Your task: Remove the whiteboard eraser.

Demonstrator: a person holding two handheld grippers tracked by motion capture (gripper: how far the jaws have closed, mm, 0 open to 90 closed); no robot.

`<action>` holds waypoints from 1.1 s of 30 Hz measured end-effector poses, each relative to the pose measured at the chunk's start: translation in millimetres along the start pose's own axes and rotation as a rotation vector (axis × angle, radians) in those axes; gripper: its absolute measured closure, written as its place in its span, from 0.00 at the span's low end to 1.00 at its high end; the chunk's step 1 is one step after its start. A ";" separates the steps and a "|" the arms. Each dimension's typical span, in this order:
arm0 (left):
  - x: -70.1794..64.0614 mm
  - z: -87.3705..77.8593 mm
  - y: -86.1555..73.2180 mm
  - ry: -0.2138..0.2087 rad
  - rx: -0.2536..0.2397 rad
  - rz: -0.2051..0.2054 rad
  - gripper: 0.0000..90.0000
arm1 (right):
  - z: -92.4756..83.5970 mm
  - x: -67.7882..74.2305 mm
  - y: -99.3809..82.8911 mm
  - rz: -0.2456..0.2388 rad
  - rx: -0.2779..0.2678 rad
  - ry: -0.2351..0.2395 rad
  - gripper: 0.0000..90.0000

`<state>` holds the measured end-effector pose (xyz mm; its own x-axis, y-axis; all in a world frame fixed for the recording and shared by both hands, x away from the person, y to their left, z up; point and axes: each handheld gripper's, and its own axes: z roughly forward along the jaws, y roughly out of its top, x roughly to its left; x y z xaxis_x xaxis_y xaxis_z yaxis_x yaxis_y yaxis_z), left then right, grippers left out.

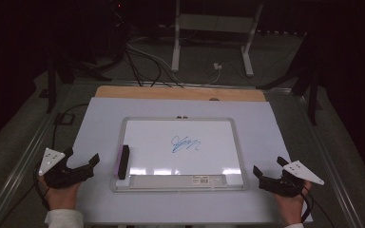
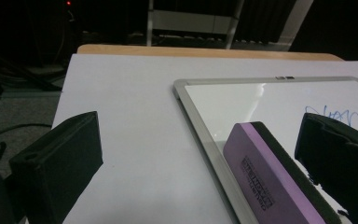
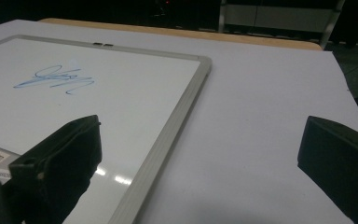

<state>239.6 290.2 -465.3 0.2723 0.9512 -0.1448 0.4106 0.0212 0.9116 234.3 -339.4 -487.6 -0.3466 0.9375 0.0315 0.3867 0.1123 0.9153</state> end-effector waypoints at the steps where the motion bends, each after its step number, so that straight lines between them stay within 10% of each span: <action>1: -0.1 0.2 0.8 -0.008 0.003 0.001 0.02 | -0.1 0.4 0.0 -0.003 0.000 -0.001 0.00; 13: -8.4 10.9 10.9 -0.113 0.082 0.007 0.02 | -3.9 -2.8 0.3 0.006 -0.012 -0.012 0.00; 33: -28.3 26.6 1.2 -0.128 0.209 0.043 0.08 | -4.5 0.1 1.2 -0.017 -0.018 -0.018 0.00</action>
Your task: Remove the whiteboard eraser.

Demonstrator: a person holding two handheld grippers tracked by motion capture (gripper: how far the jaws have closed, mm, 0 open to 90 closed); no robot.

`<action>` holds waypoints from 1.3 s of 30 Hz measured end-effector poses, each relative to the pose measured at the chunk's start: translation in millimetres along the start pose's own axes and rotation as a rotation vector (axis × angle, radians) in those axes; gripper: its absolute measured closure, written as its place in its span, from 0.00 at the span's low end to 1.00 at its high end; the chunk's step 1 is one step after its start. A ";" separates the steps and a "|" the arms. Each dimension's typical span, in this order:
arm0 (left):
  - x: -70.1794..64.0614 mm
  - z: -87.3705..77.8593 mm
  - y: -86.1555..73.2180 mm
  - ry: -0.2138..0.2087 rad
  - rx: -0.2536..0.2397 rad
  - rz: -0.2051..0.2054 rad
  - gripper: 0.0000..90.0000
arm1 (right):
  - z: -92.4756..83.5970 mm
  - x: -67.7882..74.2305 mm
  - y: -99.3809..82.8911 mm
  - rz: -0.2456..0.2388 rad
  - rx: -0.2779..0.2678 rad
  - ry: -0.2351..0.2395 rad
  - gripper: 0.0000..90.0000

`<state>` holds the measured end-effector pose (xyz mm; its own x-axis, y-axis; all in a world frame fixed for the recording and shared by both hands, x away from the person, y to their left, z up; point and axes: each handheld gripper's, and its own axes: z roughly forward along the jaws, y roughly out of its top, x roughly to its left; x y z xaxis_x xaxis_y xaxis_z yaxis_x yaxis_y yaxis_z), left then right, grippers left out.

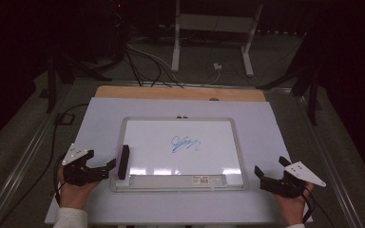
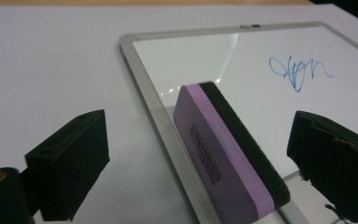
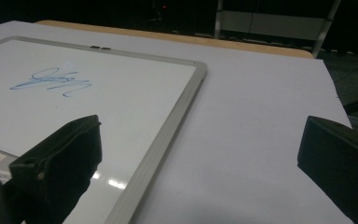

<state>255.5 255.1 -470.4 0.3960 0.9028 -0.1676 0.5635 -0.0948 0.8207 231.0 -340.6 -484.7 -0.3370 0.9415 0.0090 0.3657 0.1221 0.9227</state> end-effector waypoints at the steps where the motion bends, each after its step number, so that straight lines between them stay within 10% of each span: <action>1: -0.4 1.1 -0.8 -0.002 0.008 0.001 0.10 | 0.1 0.2 0.0 -0.002 0.001 -0.001 0.00; 19: -10.4 24.7 -4.3 -0.075 0.114 -0.006 0.55 | 1.2 3.0 -0.1 -0.029 0.016 -0.012 0.01; 29: -21.1 40.2 -3.3 -0.129 0.151 -0.028 0.50 | 0.9 2.2 -0.1 -0.014 0.013 -0.011 0.01; 39: -26.5 47.2 -4.4 -0.092 0.174 -0.029 0.42 | -0.4 -1.2 -0.1 0.005 0.007 -0.009 0.01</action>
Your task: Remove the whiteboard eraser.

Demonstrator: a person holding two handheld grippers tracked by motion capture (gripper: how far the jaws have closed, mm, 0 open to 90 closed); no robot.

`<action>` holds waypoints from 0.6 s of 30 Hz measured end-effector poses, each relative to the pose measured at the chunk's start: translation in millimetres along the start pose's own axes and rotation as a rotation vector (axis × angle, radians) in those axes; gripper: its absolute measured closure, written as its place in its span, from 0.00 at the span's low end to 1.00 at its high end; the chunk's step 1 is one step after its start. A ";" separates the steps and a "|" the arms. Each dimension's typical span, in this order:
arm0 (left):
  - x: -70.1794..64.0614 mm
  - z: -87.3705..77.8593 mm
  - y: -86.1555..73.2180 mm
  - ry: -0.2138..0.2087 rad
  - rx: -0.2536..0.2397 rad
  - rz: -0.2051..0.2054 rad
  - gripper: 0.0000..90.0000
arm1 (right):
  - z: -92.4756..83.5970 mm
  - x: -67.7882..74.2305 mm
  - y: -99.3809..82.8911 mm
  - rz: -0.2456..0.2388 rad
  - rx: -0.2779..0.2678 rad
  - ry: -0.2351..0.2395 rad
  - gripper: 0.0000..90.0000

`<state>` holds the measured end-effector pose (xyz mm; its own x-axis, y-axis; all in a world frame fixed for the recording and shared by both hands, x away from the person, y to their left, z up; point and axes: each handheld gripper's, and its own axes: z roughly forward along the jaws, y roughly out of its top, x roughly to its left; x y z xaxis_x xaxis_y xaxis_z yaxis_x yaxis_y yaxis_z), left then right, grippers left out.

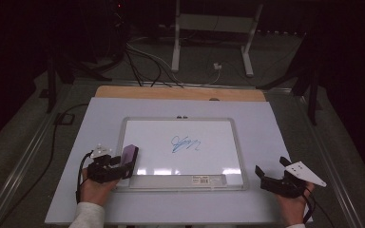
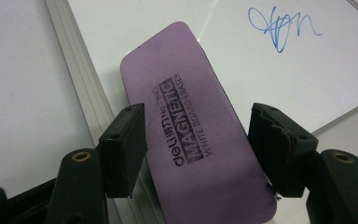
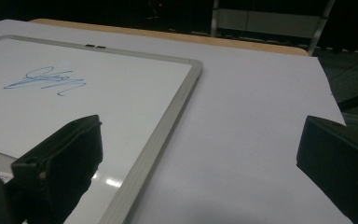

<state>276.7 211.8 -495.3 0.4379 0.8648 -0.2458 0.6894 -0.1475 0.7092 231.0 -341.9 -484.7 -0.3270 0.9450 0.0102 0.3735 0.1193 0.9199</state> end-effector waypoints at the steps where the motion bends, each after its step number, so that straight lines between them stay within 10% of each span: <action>1: -0.3 0.5 0.0 0.005 0.003 -0.004 0.41 | 0.0 0.3 0.1 -0.002 0.000 0.000 0.01; 18: -1.4 -3.5 1.7 0.052 0.003 0.021 0.46 | -0.5 0.4 0.3 -0.004 -0.003 -0.004 0.01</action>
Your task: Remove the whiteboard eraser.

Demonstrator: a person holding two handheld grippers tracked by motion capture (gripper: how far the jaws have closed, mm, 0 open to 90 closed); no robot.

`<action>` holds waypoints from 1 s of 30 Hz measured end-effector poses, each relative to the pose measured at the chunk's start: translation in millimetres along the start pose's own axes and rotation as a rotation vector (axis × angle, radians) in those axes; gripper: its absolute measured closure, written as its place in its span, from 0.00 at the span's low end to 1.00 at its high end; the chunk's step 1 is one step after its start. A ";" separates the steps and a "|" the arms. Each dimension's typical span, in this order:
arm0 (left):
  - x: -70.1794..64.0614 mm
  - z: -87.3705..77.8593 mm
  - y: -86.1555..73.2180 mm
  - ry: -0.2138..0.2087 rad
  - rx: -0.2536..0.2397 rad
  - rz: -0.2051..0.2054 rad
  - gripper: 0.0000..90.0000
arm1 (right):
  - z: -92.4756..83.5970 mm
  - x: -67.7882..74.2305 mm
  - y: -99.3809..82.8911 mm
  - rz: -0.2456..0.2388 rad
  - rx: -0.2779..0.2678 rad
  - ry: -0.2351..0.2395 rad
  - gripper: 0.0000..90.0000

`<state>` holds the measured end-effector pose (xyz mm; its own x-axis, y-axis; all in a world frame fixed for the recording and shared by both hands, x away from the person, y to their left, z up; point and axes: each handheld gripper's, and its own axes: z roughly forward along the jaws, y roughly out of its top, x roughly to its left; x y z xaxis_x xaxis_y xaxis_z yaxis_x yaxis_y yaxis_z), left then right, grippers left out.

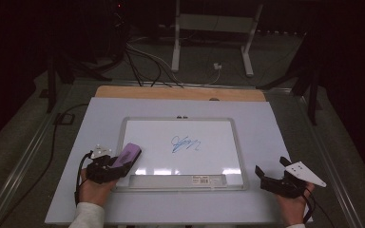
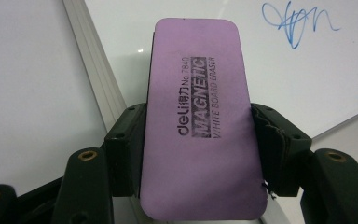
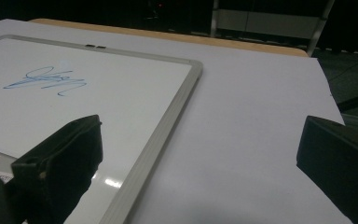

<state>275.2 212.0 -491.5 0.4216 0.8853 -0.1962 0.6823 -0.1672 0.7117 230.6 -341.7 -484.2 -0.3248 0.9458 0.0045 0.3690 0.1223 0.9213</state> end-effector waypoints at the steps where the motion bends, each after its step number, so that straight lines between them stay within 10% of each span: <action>1: 0.0 0.0 0.0 0.000 0.000 0.000 0.46 | -0.1 0.1 0.0 0.000 0.000 0.000 0.01; 30: 8.9 -0.1 28.0 0.015 -0.111 0.056 0.46 | -0.2 1.1 0.1 -0.012 0.001 -0.003 0.01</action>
<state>297.9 215.2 -473.3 0.4480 0.8823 -0.1444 0.5869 -0.1683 0.7920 230.1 -340.7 -484.0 -0.3265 0.9452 -0.0077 0.3661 0.1339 0.9209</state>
